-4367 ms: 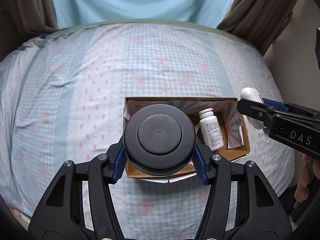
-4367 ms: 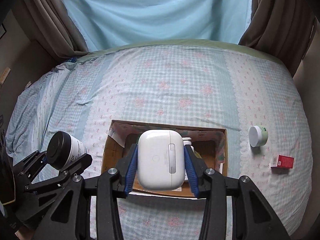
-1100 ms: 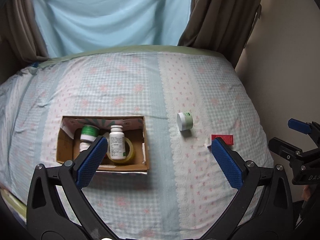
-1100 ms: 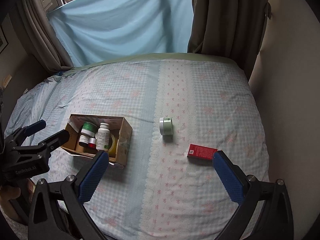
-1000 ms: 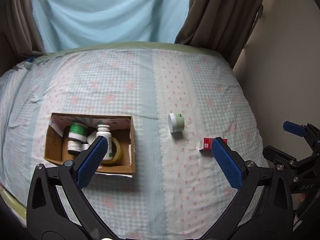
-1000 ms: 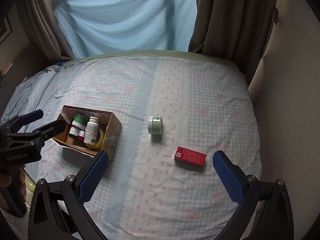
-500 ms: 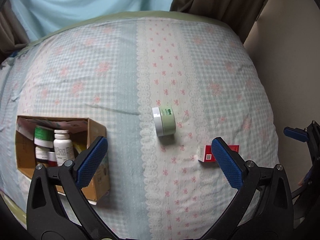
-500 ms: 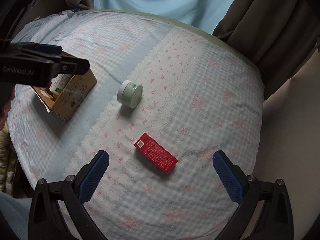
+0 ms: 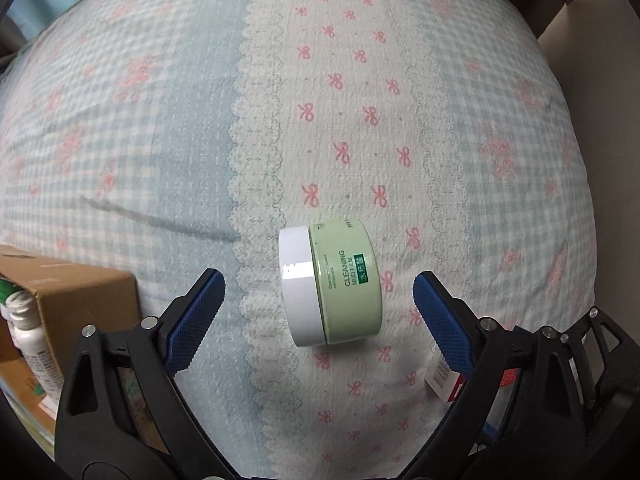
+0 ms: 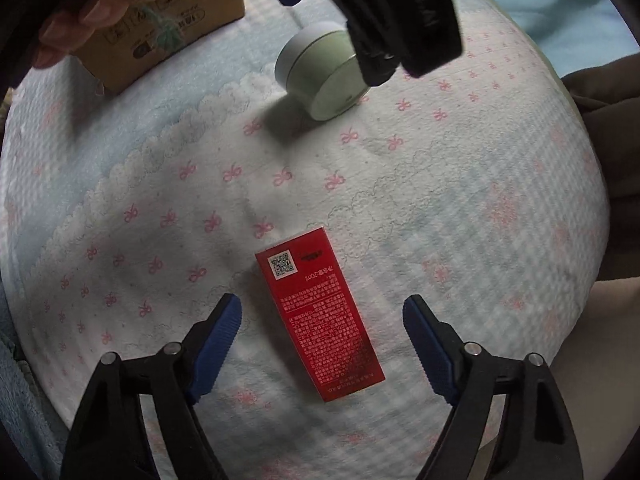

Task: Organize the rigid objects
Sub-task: 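Grasp the pale green mud-film jar with the left tool while the right tool grasps the red box, then carry the green jar and red box into the cardboard box and release both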

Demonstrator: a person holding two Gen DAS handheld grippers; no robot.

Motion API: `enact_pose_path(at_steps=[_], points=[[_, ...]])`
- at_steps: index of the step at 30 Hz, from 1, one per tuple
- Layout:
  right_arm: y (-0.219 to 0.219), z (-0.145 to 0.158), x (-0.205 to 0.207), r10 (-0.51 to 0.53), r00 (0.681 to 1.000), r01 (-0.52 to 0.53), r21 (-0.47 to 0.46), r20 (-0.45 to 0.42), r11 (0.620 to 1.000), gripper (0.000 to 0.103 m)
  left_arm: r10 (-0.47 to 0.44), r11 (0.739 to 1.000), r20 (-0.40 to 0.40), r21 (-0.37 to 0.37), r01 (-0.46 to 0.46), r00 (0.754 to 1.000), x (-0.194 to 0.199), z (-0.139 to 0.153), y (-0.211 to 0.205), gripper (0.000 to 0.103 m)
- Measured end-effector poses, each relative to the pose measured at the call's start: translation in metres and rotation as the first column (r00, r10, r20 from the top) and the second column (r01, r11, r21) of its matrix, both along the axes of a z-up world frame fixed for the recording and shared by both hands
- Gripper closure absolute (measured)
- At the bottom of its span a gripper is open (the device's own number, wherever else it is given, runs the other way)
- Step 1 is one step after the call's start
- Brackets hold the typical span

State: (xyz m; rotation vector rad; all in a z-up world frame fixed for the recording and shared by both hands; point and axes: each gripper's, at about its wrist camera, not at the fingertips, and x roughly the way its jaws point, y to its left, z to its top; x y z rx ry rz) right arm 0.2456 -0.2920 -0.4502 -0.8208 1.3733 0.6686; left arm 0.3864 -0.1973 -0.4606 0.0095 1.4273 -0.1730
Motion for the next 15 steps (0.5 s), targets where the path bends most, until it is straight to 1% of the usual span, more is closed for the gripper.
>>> enact_pose_path(at_steps=[2,3,4,5,8,9,10,11,12,15], points=[[0.004,-0.011,-0.001,0.043,0.999,-0.043,-0.032,-0.011,0.999,0.034,0.005,1.0,-0.021,-0.01,-0.005,1.0,0.005,-0.01,0.001,0.02],[0.005,-0.015,-0.001,0.057,0.998,-0.057,-0.046,-0.012,0.997,0.037,0.006,1.0,-0.035,-0.012,-0.007,0.999,0.007,-0.015,0.001,0.028],[0.006,-0.019,-0.001,0.066,0.998,-0.067,-0.055,-0.018,0.996,0.039,0.01,1.0,-0.046,-0.015,-0.01,0.999,0.009,-0.02,0.001,0.031],[0.007,-0.022,-0.001,0.074,0.997,-0.076,-0.062,-0.026,0.995,0.041,0.014,1.0,-0.052,-0.019,-0.015,0.999,0.01,-0.024,0.001,0.033],[0.01,-0.029,-0.002,0.101,0.994,-0.103,-0.09,-0.032,0.991,0.045,0.03,0.999,-0.062,-0.036,-0.032,0.998,0.012,-0.031,0.003,0.035],[0.012,-0.031,-0.003,0.113,0.993,-0.116,-0.1,-0.032,0.988,0.048,0.033,0.998,-0.066,-0.044,-0.036,0.997,0.012,-0.033,0.003,0.041],[0.013,-0.033,-0.004,0.124,0.992,-0.127,-0.111,-0.034,0.986,0.05,0.032,0.998,-0.073,-0.053,-0.036,0.997,0.013,-0.035,0.003,0.05],[0.014,-0.035,-0.005,0.131,0.99,-0.135,-0.122,-0.044,0.983,0.057,0.032,0.997,-0.078,-0.063,-0.037,0.996,0.014,-0.036,0.002,0.053],[0.015,-0.037,-0.006,0.136,0.989,-0.141,-0.128,-0.052,0.982,0.061,0.031,0.997,-0.07,-0.066,-0.036,0.997,0.014,-0.035,0.001,0.059],[0.017,-0.039,-0.008,0.159,0.986,-0.164,-0.14,-0.048,0.976,0.062,-0.005,0.999,-0.05,-0.042,0.003,0.999,0.013,-0.036,-0.005,0.064]])
